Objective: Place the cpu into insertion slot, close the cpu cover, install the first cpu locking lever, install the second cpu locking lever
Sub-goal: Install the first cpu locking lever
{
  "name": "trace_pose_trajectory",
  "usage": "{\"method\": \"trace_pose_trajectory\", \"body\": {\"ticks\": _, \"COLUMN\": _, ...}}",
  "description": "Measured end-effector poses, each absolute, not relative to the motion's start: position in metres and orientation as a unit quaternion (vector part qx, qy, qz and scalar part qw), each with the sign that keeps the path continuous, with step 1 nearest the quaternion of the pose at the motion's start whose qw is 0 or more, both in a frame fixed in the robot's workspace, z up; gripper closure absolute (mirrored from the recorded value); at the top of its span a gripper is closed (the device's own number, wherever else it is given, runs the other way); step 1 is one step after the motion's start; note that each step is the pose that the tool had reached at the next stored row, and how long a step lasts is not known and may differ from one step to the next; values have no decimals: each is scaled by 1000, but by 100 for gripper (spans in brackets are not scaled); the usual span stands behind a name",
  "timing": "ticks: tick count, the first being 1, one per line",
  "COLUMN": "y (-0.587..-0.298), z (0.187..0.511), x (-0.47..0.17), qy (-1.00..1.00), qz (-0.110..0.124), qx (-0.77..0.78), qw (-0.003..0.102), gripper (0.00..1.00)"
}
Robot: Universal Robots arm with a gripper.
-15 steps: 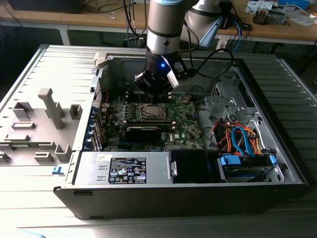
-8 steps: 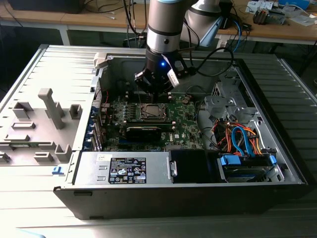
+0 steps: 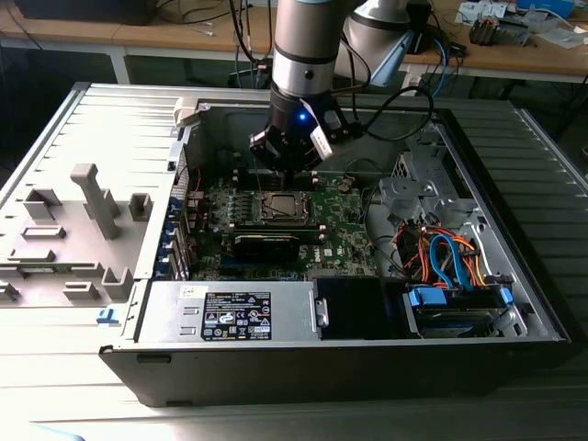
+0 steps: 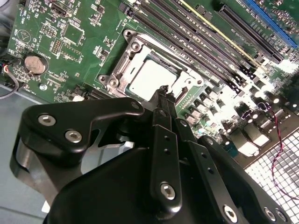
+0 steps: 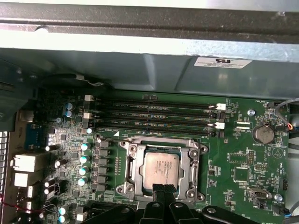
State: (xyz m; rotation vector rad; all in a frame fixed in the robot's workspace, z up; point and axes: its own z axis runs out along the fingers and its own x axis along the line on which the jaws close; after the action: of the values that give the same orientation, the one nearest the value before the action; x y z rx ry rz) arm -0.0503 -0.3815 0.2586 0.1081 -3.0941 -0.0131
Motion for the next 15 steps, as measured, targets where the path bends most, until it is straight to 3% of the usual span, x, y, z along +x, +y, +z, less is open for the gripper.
{"method": "trace_pose_trajectory", "body": {"ticks": 15, "y": -381, "z": 263, "x": -50, "qy": -999, "qz": -4, "qx": 35, "qw": 23, "gripper": 89}}
